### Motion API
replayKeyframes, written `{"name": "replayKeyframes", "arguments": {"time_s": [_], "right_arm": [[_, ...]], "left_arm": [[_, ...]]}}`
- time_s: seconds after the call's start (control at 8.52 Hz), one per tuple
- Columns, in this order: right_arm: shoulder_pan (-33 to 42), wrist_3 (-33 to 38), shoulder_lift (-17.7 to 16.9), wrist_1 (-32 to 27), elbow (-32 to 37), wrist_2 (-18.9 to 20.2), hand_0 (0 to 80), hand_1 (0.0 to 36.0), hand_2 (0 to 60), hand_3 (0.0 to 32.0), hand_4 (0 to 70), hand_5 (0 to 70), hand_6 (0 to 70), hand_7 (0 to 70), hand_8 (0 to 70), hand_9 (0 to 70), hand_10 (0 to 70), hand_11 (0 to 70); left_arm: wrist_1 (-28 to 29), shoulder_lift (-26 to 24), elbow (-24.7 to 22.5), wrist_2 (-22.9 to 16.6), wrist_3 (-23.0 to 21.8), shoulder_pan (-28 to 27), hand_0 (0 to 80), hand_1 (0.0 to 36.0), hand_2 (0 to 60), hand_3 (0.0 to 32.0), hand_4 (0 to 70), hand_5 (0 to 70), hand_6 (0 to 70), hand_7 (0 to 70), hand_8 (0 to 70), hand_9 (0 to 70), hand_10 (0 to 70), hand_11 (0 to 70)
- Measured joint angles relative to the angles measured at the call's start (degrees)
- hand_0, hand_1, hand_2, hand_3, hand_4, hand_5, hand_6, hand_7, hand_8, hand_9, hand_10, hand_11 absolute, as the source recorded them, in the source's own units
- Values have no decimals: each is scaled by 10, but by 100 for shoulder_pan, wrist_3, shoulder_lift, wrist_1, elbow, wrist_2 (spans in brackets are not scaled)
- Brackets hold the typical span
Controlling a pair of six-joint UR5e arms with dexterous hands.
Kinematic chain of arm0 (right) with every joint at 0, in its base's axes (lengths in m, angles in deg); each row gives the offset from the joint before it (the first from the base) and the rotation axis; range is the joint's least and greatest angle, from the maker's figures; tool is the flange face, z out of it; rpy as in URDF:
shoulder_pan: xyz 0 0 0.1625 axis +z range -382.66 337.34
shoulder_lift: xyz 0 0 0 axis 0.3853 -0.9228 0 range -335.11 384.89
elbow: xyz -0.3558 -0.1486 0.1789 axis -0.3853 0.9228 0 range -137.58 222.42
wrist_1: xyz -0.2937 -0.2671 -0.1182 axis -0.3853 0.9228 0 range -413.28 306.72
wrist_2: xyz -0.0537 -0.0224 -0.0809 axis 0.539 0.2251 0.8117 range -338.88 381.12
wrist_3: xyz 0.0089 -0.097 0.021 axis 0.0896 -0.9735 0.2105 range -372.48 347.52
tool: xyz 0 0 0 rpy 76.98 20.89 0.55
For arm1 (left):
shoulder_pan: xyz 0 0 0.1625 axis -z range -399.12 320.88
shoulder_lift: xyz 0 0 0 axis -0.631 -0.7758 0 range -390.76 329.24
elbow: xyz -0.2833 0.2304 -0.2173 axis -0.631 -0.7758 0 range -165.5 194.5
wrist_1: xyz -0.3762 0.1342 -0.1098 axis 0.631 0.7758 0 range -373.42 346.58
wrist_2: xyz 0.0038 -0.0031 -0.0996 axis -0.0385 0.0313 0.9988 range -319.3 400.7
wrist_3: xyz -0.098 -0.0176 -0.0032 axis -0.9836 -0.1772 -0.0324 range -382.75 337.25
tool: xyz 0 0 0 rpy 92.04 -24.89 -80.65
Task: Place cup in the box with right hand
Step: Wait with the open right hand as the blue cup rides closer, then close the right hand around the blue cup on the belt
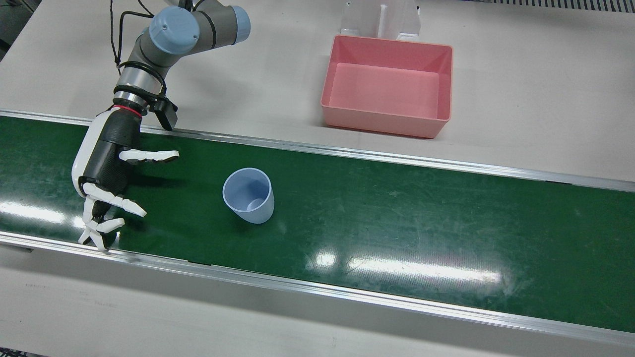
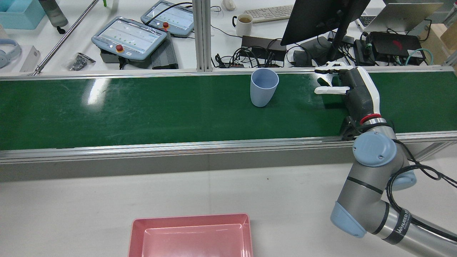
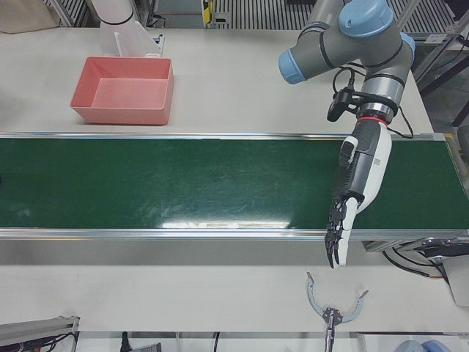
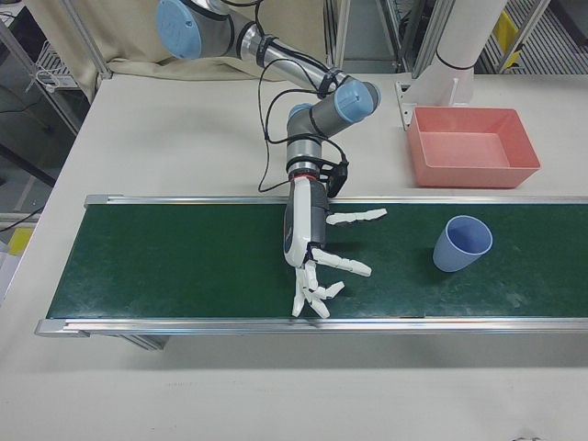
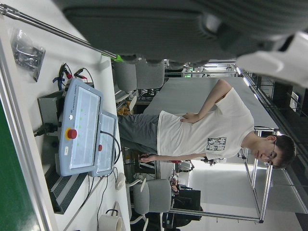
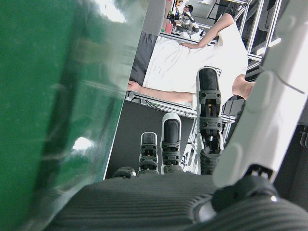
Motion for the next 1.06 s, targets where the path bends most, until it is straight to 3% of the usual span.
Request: {"name": "replayKeyframes", "arguments": {"time_s": [0.35,1.06], "right_arm": [[-3,-9,3,10,-7,7,572,86,0,0,633,31,123,632,77,221,0,0],[-8,-54,12,97,-43,116,581,94,0,0,592,33,119,617,76,217,0,0]], "left_arm": [[0,0,0,-5,0,-1,0,0,0,0,0,0,0,0,0,0,0,0],[0,0,0,-6,0,2,0,0,0,0,0,0,0,0,0,0,0,0]]}}
